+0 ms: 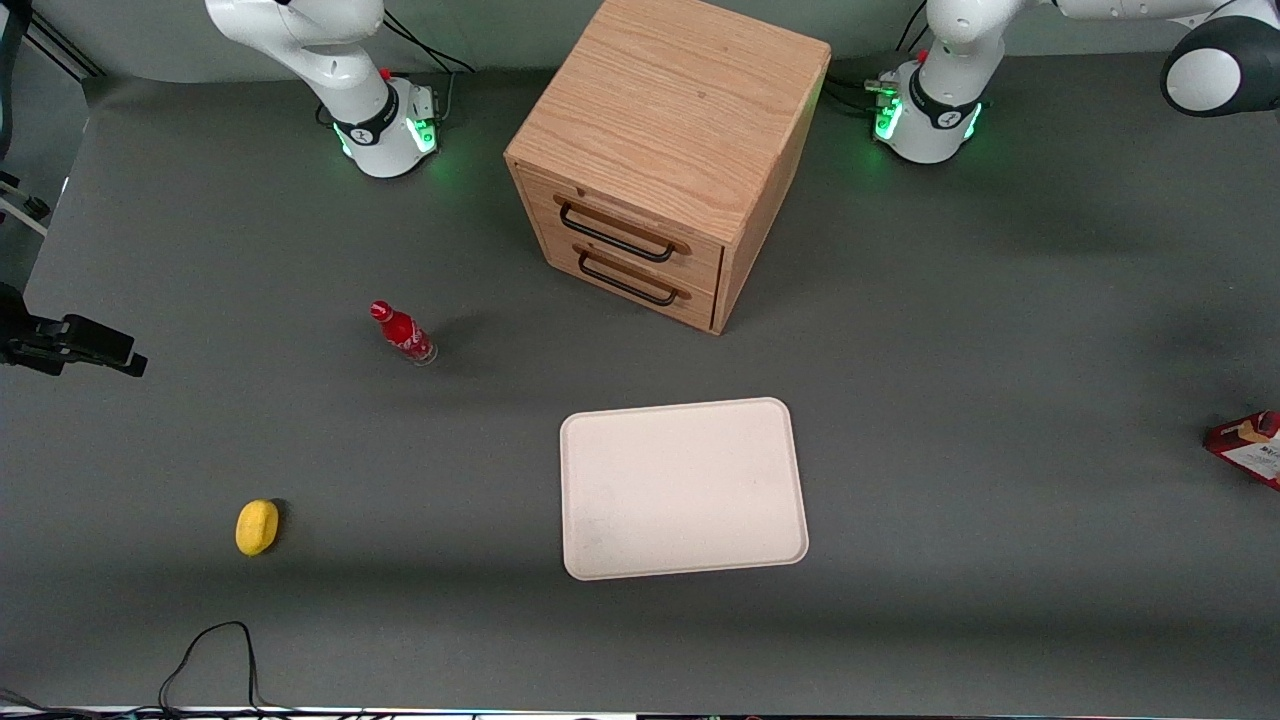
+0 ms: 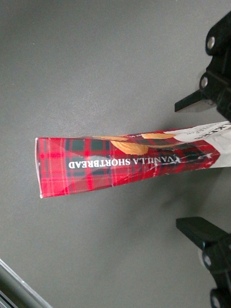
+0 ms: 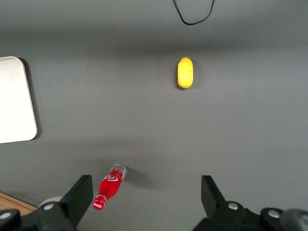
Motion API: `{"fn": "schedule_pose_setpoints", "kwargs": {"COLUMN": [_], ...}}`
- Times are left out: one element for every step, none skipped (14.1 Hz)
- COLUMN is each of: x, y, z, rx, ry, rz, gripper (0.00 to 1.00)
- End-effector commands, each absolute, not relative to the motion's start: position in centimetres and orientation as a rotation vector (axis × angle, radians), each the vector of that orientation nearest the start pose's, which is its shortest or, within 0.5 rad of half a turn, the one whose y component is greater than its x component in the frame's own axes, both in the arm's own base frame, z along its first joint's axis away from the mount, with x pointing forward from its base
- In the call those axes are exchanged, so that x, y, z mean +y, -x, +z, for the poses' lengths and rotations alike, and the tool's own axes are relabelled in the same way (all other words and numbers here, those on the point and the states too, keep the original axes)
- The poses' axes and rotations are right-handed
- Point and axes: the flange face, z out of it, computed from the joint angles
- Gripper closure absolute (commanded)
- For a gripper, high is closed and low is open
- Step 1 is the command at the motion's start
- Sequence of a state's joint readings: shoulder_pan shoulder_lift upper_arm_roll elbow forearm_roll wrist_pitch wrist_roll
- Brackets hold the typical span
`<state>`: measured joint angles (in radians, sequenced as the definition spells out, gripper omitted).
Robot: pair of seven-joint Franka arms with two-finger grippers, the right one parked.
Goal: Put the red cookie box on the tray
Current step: 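Lower the open left gripper and close it on the cookie box, then lift the cookie box with the left gripper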
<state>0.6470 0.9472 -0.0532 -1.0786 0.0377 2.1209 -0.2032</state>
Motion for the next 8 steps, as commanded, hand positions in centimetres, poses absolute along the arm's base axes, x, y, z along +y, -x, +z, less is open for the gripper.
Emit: {"fn": "schedule_pose_setpoints", "kwargs": {"x": [44.99, 44.98, 44.97, 44.97, 45.01, 45.01, 45.03, 45.02], "y": [-64.18, -64.15, -64.15, -64.15, -64.2, -64.2, -64.22, -64.21], "z": [26.32, 26.29, 26.4, 26.4, 26.46, 26.46, 26.53, 26.93], "rx": [-1.229, -1.225, -1.214, -1.213, -1.213, -1.213, -1.213, -1.213], "ry": [2.874, 2.876, 2.881, 2.881, 2.879, 2.879, 2.879, 2.879], "rz": [-0.167, -0.162, -0.162, -0.162, -0.171, -0.171, -0.173, -0.169], "gripper": [0.93, 1.0, 1.0, 1.0, 1.0, 1.0, 1.0, 1.0]}}
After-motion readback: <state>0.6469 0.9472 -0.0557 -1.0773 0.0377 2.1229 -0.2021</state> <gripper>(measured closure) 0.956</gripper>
